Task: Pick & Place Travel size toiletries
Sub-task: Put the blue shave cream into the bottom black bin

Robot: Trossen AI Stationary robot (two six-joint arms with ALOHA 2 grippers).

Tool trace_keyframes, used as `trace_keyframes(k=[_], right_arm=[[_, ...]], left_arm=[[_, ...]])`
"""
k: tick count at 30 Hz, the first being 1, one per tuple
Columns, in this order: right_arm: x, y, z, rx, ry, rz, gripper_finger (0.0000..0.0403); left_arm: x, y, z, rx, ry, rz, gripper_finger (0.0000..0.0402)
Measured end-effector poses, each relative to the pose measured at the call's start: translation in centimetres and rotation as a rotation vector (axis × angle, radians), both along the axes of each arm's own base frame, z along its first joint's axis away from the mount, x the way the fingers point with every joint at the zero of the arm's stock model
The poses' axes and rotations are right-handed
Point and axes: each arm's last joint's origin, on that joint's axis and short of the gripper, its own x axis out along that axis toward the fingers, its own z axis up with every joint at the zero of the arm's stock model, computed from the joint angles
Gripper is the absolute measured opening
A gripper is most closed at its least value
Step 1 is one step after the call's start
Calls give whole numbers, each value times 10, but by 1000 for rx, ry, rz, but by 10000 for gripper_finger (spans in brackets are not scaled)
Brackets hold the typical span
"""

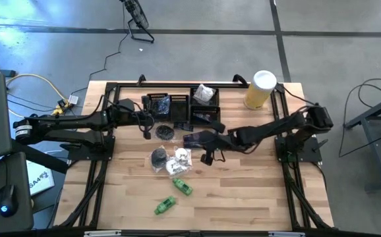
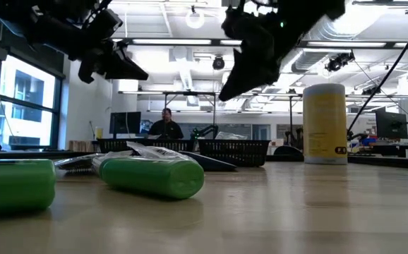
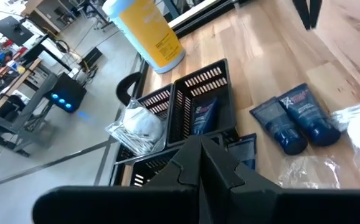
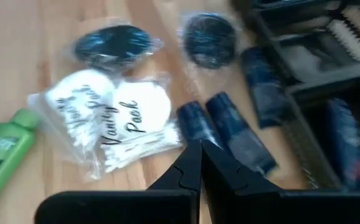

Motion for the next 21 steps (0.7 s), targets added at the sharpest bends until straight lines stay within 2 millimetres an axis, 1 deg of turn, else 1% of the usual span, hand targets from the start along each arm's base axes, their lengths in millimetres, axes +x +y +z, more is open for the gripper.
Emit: trace_keyframes(k=[3,7,11,15,18,21], right_arm=[[-1,-16,-13,20,-63,44,2],[0,-43,-17,51,-159,129,2],[-2,-72,-18,64,-153,199,2],[-8,-97,-20,54,-128,150,2],[-10,-107,-20,86,-132,149,2],[-11,-109,-21,93,-124,155,2]], left_arm=[[0,-1,0,-4,-3,-18,0],[0,-1,0,-4,-3,-18,0],[0,-1,0,35,8,-30,0],[0,0,0,73,19,-20,0],[0,0,1,76,16,-15,0],[0,0,2,81,3,-14,0]])
